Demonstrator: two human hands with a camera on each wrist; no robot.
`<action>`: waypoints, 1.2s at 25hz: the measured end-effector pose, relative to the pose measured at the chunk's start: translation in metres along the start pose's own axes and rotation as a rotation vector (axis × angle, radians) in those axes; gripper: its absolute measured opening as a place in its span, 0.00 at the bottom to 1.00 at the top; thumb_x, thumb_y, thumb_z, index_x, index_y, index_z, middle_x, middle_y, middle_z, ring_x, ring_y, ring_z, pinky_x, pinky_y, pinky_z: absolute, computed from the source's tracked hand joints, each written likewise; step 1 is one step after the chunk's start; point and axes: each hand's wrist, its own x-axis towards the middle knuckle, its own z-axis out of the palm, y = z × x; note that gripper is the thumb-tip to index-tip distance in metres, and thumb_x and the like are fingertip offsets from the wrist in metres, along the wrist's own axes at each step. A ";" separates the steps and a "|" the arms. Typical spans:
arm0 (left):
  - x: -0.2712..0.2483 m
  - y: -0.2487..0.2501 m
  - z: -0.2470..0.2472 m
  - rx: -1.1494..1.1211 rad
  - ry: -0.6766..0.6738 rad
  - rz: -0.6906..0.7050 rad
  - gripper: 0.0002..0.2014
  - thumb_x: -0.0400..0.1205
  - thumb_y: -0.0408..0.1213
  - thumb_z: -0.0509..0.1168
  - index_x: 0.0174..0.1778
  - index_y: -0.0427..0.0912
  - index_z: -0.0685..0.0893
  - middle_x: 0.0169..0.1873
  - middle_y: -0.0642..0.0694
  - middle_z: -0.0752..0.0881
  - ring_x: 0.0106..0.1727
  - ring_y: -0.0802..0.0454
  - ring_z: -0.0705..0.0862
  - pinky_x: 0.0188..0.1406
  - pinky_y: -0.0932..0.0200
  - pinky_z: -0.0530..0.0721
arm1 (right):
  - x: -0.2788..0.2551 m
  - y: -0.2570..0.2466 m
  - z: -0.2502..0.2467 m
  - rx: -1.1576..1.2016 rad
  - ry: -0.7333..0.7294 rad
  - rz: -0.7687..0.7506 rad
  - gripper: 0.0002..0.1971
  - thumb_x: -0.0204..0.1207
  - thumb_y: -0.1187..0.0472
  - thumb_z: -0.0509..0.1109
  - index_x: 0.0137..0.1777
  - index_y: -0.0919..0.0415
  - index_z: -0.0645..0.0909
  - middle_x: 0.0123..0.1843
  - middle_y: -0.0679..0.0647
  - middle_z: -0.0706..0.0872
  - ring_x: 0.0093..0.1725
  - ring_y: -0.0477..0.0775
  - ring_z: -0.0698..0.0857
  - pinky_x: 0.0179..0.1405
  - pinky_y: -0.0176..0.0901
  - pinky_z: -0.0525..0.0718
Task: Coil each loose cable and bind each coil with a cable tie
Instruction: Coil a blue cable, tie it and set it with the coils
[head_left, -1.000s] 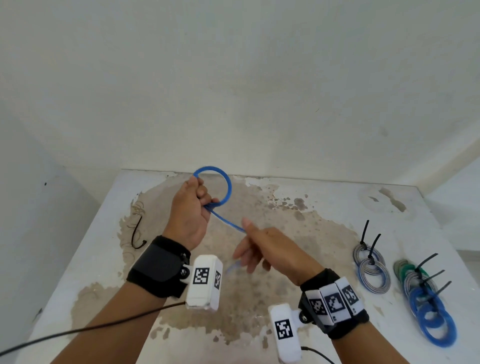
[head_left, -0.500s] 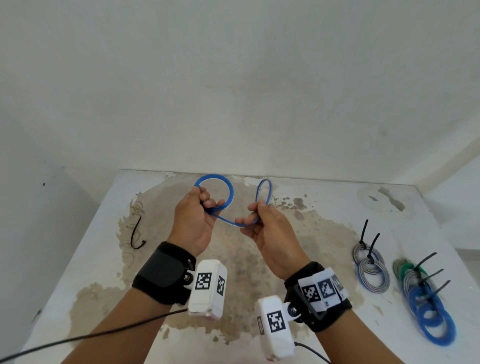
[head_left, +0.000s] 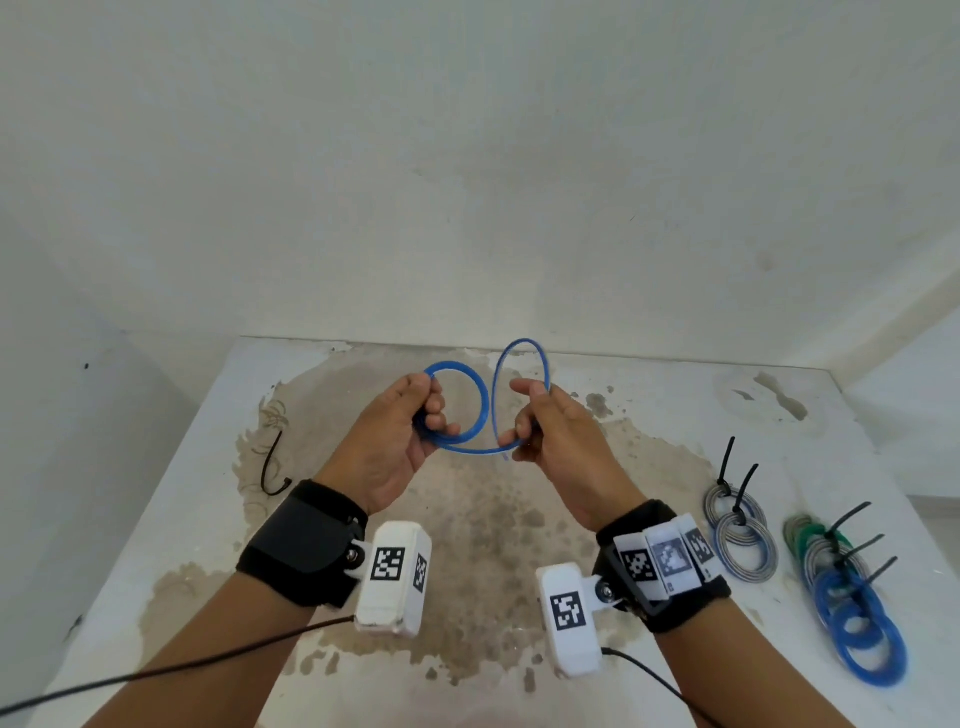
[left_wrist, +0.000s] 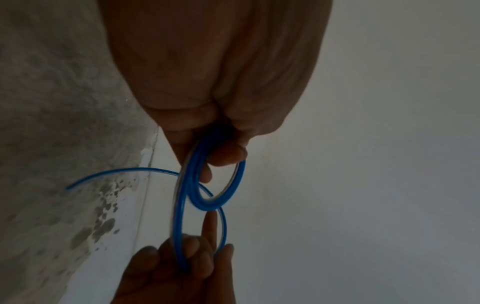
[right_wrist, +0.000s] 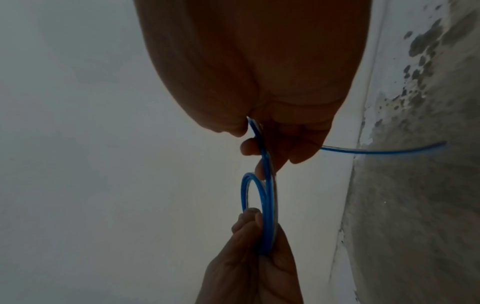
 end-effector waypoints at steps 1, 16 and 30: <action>-0.003 0.000 0.001 0.014 -0.024 -0.007 0.13 0.93 0.38 0.52 0.46 0.40 0.77 0.30 0.50 0.75 0.27 0.58 0.74 0.40 0.59 0.88 | 0.002 -0.001 -0.002 -0.019 -0.020 -0.001 0.17 0.93 0.52 0.52 0.69 0.55 0.80 0.30 0.44 0.79 0.37 0.47 0.88 0.40 0.42 0.80; -0.022 0.004 0.021 0.507 -0.142 -0.109 0.15 0.93 0.41 0.52 0.44 0.41 0.77 0.26 0.53 0.64 0.24 0.58 0.61 0.33 0.59 0.74 | 0.004 -0.007 -0.011 -0.382 -0.294 -0.060 0.20 0.93 0.51 0.54 0.63 0.61 0.84 0.43 0.49 0.80 0.41 0.44 0.81 0.44 0.43 0.79; -0.022 -0.004 0.041 0.721 0.098 -0.059 0.22 0.89 0.49 0.53 0.34 0.40 0.75 0.18 0.54 0.67 0.21 0.55 0.65 0.30 0.51 0.71 | -0.008 -0.001 -0.028 -0.377 -0.254 -0.127 0.10 0.86 0.53 0.68 0.57 0.47 0.91 0.44 0.45 0.92 0.43 0.42 0.88 0.43 0.37 0.84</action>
